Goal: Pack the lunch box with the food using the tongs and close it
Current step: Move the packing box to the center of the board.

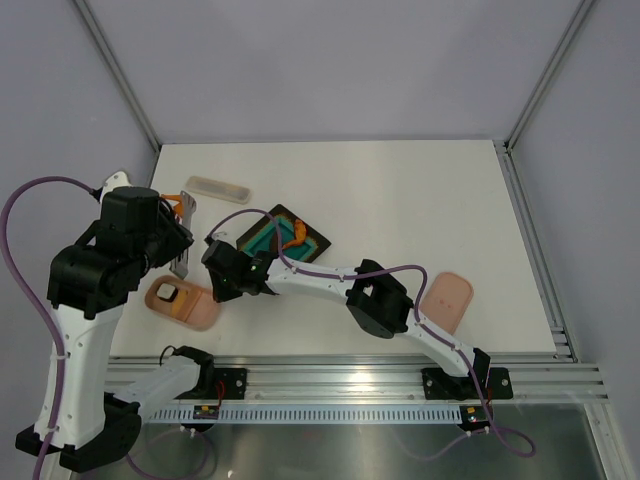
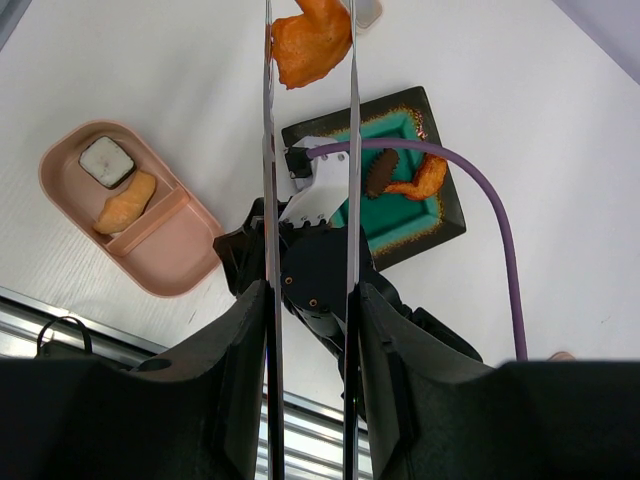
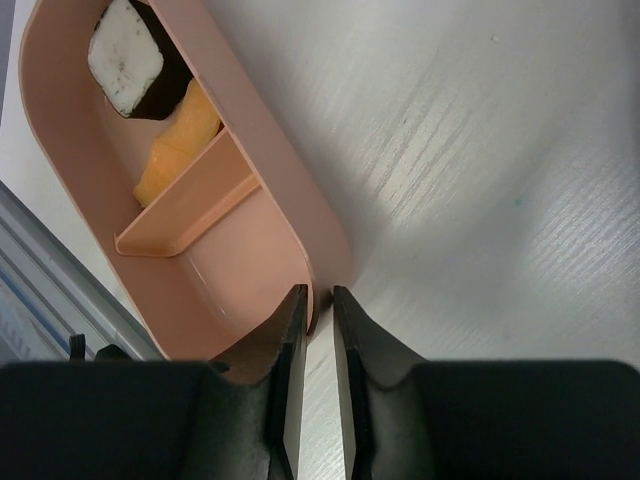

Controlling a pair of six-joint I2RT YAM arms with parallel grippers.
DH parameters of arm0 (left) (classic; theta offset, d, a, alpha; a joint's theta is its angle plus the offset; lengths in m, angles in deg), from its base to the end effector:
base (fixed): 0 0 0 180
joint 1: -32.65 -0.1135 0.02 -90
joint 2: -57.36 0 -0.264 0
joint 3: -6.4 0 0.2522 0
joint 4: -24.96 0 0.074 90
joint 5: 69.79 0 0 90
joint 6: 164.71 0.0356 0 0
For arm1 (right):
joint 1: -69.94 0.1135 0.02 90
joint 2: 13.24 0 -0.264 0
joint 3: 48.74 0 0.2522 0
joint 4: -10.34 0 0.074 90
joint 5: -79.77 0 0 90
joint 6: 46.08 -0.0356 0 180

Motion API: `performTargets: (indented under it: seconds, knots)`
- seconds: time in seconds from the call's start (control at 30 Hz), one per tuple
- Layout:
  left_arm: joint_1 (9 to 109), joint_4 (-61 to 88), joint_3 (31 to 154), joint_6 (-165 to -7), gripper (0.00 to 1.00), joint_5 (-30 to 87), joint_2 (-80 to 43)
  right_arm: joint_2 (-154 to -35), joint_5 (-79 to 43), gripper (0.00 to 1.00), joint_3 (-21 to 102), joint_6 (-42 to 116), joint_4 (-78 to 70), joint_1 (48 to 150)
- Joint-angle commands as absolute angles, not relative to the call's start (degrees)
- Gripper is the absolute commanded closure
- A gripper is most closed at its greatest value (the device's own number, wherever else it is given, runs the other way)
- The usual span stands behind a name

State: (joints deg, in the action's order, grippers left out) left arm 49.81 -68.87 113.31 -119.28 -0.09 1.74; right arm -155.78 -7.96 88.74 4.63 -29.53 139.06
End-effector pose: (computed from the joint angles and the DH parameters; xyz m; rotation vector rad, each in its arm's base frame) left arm 0.1066 -0.0200 0.4556 -0.7069 2.1495 -0.1621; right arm 0.2003 0.5212 0.1744 -0.6308 2.4489 0.8218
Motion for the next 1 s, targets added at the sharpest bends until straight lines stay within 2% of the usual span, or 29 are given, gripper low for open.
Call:
performTargets:
  seconds: [0.0,0.2,0.97]
  knots:
    - [49.6,-74.0,113.2,-118.5,1.0,-1.5,2.5,-156.2,-6.1,0.77,91.1,4.7,-29.4,139.6]
    - [49.5,-73.3,112.4,-118.7,1.0,-1.2,2.7,-154.8,-3.8,0.83,90.0,4.7,-28.9,139.6]
    - [49.6,-71.0,110.4,-118.6,1.0,0.7,3.2,-149.4,5.0,0.84,82.3,3.8,-29.8,139.6]
